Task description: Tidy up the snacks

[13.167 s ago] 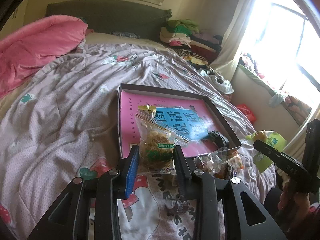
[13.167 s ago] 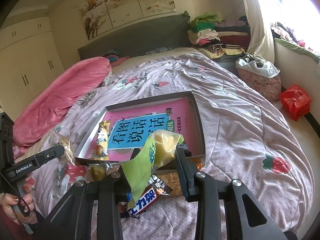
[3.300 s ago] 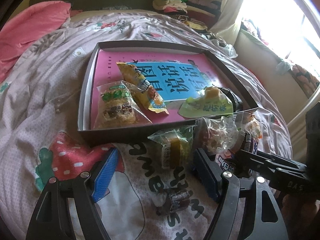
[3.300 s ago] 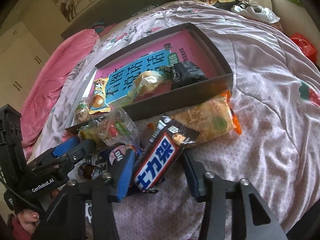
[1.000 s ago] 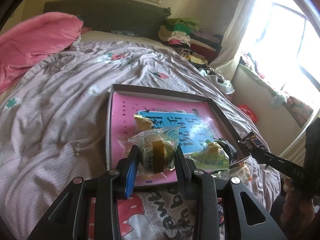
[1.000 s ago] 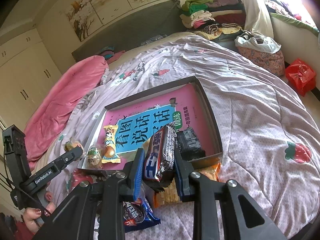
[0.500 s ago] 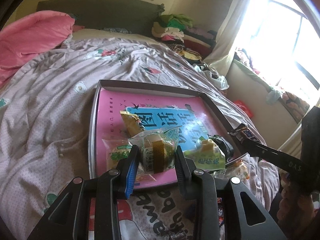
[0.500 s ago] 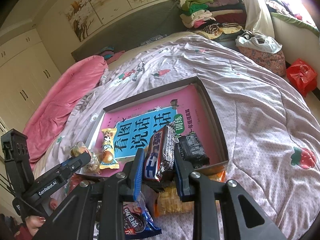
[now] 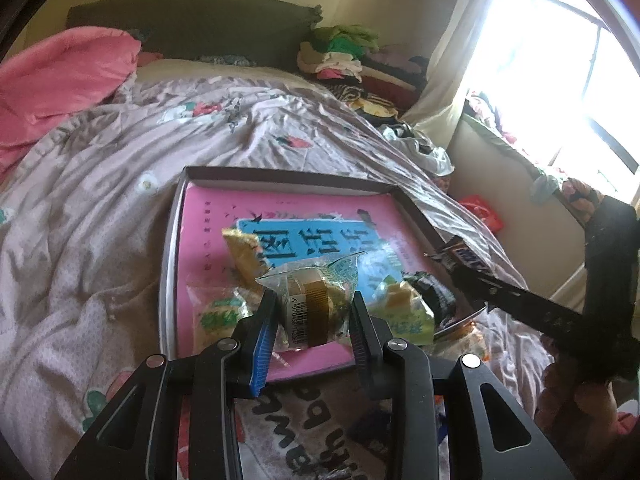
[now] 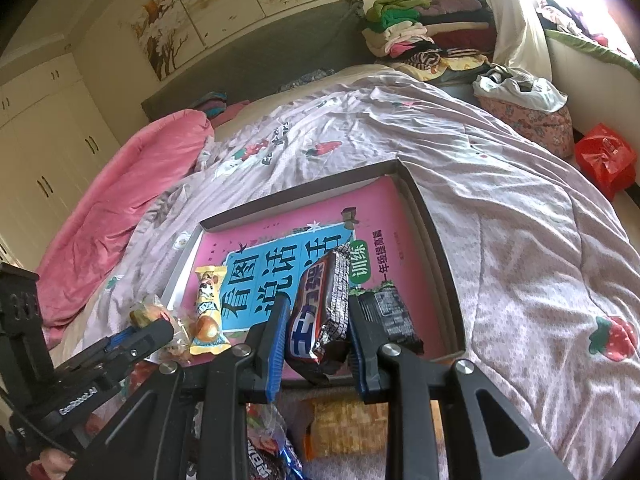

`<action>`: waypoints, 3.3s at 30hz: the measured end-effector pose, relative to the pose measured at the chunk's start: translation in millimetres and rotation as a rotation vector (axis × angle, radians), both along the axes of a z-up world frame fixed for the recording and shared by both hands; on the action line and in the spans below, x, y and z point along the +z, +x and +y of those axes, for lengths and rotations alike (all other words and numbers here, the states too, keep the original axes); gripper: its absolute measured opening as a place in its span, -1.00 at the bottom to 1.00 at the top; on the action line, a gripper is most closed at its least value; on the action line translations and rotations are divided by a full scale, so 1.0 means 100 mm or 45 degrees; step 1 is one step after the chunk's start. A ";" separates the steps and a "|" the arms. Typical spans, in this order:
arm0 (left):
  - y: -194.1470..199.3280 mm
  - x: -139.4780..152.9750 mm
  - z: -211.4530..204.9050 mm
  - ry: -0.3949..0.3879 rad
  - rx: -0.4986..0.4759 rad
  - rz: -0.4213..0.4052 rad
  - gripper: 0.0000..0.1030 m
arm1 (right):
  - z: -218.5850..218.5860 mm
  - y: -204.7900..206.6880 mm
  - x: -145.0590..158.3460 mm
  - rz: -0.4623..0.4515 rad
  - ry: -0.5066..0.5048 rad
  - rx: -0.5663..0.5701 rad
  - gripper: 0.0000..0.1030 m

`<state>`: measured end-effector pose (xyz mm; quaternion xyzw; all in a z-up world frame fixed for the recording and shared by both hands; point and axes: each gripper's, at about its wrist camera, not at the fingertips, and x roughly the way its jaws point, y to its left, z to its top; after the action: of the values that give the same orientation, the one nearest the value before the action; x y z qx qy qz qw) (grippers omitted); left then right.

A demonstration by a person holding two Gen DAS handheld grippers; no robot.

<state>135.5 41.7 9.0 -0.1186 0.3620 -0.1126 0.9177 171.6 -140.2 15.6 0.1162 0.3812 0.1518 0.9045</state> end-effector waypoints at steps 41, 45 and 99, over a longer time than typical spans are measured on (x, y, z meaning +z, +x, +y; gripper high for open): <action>0.25 -0.36 -0.22 0.010 -0.048 0.158 -0.31 | 0.19 0.12 -0.24 0.060 -0.110 0.049 -0.46; 0.25 -0.37 -0.23 0.008 -0.055 0.163 -0.31 | 0.20 0.12 -0.24 0.061 -0.112 0.047 -0.46; 0.16 -0.24 -0.16 -0.076 -0.061 0.141 -0.06 | 0.07 0.03 -0.07 0.034 -0.093 0.004 -0.26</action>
<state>151.3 25.8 -15.5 -0.1433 0.4115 -0.1386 0.8893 174.3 -133.5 8.8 0.0846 0.3985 0.1378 0.9028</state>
